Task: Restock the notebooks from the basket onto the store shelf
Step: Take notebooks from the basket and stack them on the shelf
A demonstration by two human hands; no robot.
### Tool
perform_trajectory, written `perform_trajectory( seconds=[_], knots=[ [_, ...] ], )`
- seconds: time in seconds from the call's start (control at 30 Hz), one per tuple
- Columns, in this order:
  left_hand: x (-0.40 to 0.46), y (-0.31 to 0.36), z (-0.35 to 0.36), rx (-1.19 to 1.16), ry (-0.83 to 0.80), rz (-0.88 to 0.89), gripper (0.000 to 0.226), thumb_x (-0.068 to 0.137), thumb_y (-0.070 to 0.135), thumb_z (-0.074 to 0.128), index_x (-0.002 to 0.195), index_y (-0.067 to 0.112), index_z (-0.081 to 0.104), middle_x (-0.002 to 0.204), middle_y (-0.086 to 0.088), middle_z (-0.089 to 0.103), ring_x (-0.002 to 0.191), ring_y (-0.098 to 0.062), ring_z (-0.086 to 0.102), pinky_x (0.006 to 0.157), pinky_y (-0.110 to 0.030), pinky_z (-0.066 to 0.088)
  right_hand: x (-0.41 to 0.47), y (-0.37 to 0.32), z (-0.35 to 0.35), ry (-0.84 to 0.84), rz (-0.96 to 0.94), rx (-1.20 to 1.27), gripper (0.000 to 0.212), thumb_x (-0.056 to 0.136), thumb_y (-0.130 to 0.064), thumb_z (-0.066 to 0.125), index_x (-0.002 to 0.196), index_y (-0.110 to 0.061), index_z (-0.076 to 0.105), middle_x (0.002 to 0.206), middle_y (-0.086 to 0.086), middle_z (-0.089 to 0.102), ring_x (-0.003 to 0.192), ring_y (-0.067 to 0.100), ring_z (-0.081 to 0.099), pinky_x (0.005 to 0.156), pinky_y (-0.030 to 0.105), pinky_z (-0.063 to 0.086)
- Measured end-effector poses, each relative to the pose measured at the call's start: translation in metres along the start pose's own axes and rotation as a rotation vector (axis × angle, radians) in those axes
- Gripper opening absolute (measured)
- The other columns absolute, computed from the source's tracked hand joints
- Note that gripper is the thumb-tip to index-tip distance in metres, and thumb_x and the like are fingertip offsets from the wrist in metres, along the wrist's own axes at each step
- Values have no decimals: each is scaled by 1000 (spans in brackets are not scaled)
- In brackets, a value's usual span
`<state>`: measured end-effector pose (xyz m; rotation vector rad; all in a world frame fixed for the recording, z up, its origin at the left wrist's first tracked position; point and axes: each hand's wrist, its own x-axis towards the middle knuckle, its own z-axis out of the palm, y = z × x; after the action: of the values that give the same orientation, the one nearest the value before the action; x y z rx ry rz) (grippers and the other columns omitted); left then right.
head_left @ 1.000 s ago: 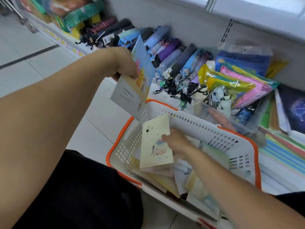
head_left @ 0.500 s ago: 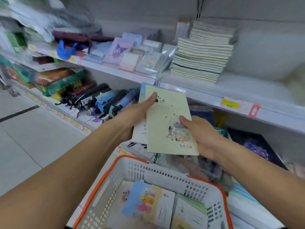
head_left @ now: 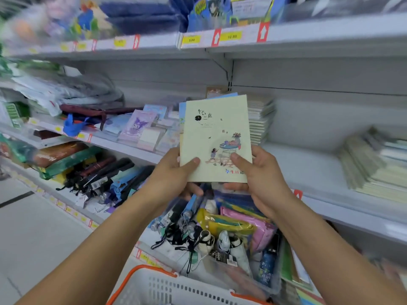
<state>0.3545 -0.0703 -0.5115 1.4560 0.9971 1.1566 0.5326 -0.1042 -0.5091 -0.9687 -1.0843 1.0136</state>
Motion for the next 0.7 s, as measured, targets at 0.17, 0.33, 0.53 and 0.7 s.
perform_trajectory(
  seconds=[0.17,0.33,0.53,0.7],
  knots=[
    [50,39,23,-105,24,36,16,104,20,45,112,12,55,70,2,55,39,-6,34,36,-17,27,28,-33,-12,27,-98,80,26,98,-3,56,123,-9,56,116,10,71,97,24,72,66,29,61],
    [113,71,40,-159,-18,-43,19,104,13,41,91,9,55,63,0,47,36,-2,33,32,-14,23,61,-59,-22,-2,-133,120,37,95,16,48,126,-3,52,121,14,67,96,20,69,73,27,61],
    [169,91,57,-279,65,-49,5,95,-2,55,97,-4,59,103,-18,64,87,-20,64,85,-31,58,147,-84,-40,350,-61,-13,32,90,15,56,121,15,49,100,16,60,106,37,66,67,23,58],
    [133,70,48,-41,146,149,19,96,11,58,115,9,58,103,-6,62,89,-21,63,71,-32,56,198,-83,-57,317,64,-317,26,87,-2,70,109,3,56,98,19,62,60,17,64,65,28,58]
  ],
)
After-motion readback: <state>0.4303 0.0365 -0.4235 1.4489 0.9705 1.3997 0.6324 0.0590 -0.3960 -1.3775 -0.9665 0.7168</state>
